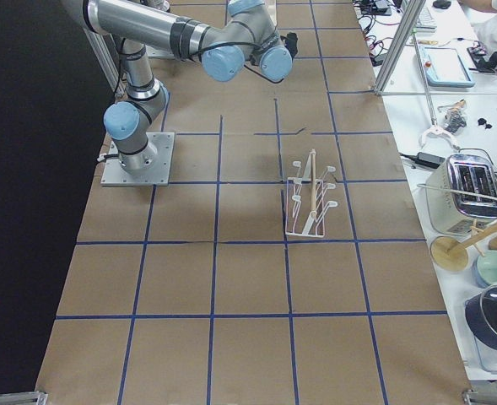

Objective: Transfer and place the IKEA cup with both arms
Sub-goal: 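Carry the cup toward the left gripper while the left gripper reaches toward it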

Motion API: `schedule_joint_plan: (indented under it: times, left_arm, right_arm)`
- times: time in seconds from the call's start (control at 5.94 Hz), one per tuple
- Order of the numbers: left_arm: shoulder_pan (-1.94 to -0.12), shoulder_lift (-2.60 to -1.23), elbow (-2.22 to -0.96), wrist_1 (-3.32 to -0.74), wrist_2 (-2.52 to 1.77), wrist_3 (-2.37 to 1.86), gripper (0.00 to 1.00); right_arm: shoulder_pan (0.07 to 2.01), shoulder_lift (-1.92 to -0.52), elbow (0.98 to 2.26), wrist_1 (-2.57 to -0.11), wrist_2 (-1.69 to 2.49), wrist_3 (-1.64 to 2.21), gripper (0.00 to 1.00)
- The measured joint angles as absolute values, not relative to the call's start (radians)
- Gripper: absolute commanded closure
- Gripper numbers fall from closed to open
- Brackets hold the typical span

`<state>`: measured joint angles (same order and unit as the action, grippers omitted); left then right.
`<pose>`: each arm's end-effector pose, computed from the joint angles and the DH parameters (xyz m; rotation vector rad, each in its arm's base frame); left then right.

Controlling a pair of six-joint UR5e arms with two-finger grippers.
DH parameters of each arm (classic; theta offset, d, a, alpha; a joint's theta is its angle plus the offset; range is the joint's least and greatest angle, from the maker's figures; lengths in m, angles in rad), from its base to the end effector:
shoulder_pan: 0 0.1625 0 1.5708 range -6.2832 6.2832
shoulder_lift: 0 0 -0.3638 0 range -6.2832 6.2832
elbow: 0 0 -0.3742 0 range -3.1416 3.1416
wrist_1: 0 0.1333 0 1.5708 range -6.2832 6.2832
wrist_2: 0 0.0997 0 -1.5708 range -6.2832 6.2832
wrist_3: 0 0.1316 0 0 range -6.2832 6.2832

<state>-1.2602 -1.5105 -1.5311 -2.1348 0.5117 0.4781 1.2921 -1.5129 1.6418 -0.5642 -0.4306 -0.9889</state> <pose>-0.1106 -0.4669 0.4607 0.1086 -2.0212 0.0135 0.1374 -0.4391 0.3640 0.0579 1.7518 0.2178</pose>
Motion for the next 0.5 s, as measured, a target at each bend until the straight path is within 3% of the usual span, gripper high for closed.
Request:
schedule_joint_plan:
  times: [0.5]
  left_arm:
    - [-1.344, -1.507, -1.534, -2.119, 0.407, 0.478, 0.05]
  right_arm:
    - [1.454, -1.511, 1.664, -0.562, -0.155, -0.997, 0.62]
